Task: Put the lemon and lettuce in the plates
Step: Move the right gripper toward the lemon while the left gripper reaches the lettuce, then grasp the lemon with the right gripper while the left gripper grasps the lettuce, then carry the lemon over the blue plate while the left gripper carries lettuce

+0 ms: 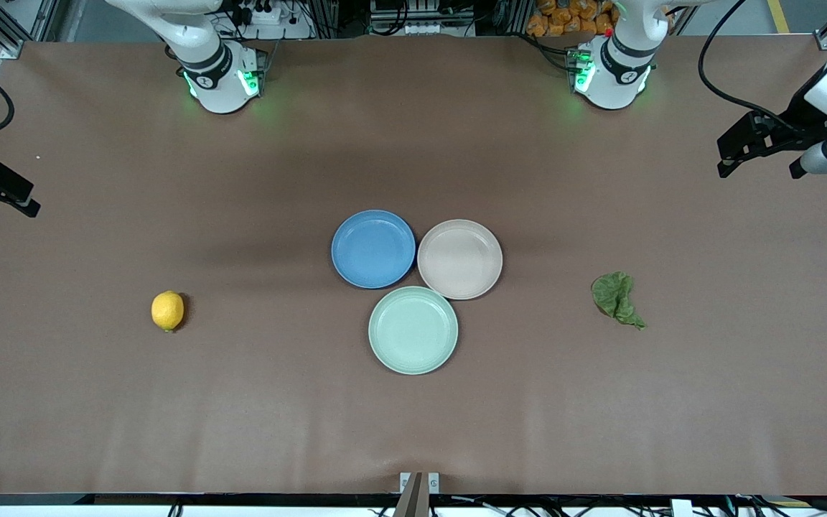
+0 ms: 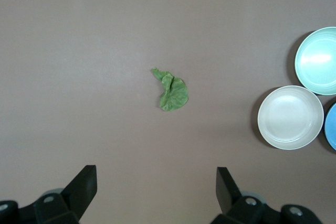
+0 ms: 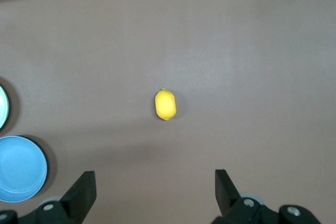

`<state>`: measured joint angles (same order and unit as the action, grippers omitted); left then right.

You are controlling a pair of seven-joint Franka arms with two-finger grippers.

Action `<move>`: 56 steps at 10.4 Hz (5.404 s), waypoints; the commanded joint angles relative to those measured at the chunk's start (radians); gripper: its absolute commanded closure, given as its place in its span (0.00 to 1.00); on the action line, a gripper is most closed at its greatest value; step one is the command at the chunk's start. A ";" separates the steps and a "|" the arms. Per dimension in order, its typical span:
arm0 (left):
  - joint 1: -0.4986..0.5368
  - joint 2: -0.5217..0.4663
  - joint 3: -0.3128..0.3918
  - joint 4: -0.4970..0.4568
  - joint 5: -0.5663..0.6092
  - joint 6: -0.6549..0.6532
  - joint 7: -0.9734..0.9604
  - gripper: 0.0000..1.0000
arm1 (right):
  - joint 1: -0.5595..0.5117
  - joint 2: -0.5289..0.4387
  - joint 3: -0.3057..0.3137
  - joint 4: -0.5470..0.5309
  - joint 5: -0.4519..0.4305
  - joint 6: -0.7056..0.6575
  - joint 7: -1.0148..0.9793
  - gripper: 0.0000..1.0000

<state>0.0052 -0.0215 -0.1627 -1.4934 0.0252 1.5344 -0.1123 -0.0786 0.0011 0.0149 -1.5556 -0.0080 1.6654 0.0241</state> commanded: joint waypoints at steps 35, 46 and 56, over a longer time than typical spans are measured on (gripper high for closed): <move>-0.014 0.485 0.011 -0.544 0.047 1.009 0.001 1.00 | -0.001 0.709 0.000 -0.023 0.054 0.360 -0.041 1.00; -0.402 0.396 -0.006 -0.344 0.033 0.655 -0.703 1.00 | 0.242 0.597 0.016 -0.035 0.105 0.255 0.446 1.00; -0.571 0.627 -0.003 -0.197 0.042 0.656 -0.958 0.01 | 0.612 0.606 0.030 -0.081 0.148 0.356 1.112 1.00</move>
<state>-0.5629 0.5708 -0.1742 -1.7449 0.0551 2.2101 -1.0476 0.5131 0.6223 0.0479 -1.6108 0.1230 1.9966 1.0718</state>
